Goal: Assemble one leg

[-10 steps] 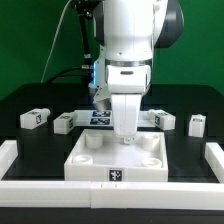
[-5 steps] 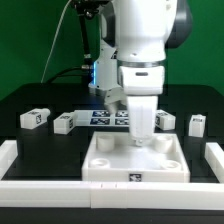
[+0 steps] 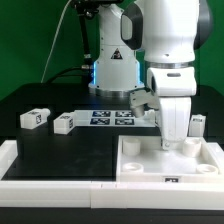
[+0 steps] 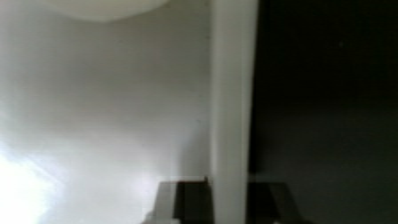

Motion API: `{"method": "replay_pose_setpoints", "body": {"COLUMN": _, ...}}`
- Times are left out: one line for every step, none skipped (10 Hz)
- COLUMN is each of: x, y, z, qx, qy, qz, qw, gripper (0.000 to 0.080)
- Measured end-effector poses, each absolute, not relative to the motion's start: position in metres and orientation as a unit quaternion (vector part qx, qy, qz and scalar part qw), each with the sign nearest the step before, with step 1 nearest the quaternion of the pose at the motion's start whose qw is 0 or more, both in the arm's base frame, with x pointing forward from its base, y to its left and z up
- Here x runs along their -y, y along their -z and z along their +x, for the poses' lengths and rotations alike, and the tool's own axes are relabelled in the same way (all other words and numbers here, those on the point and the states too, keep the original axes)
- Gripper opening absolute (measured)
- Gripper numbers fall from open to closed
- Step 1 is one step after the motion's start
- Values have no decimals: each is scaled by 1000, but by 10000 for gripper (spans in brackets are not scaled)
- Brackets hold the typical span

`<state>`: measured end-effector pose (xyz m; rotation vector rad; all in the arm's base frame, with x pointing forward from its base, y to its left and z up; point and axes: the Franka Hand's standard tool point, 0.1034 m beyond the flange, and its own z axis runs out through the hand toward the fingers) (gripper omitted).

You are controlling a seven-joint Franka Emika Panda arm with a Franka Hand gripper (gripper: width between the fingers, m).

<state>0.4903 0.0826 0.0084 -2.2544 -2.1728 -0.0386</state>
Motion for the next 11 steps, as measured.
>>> {"method": "replay_pose_setpoints", "body": {"x": -83, "y": -8, "z": 490, "qx": 692, "qy": 12, "qz": -721, "qw": 5, "gripper": 59}}
{"method": "replay_pose_setpoints", "body": {"x": -82, "y": -8, "z": 490, "qx": 692, "qy": 12, "qz": -722, "qw": 5, "gripper": 59}}
{"method": "replay_pose_setpoints", "body": {"x": -82, "y": -8, "z": 490, "qx": 692, "qy": 12, "qz": -722, "qw": 5, "gripper": 177}}
{"method": "replay_pose_setpoints", "body": {"x": -82, "y": -8, "z": 490, "qx": 692, "qy": 12, "qz": -722, "qw": 5, "gripper": 330}}
{"method": "replay_pose_setpoints", "body": {"x": -82, "y": -8, "z": 490, "qx": 692, "qy": 12, "qz": -722, "qw": 5, "gripper": 330}}
{"method": "replay_pose_setpoints", "body": {"x": -82, "y": -8, "z": 490, "qx": 692, "qy": 12, "qz": -722, "qw": 5, "gripper": 512}}
{"method": "replay_pose_setpoints", "body": {"x": -82, "y": -8, "z": 490, "qx": 692, "qy": 12, "qz": -722, "qw": 5, "gripper": 616}}
{"method": "replay_pose_setpoints", "body": {"x": -82, "y": -8, "z": 490, "qx": 692, "qy": 12, "qz": -722, "qw": 5, "gripper": 616}}
{"method": "replay_pose_setpoints", "body": {"x": -82, "y": -8, "z": 490, "qx": 692, "qy": 12, "qz": -722, "qw": 5, "gripper": 643}}
{"method": "replay_pose_setpoints", "body": {"x": -82, "y": -8, "z": 490, "qx": 692, "qy": 12, "qz": -722, "qw": 5, "gripper": 643}}
{"method": "replay_pose_setpoints", "body": {"x": -82, "y": -8, "z": 490, "qx": 692, "qy": 12, "qz": -722, "qw": 5, "gripper": 648}}
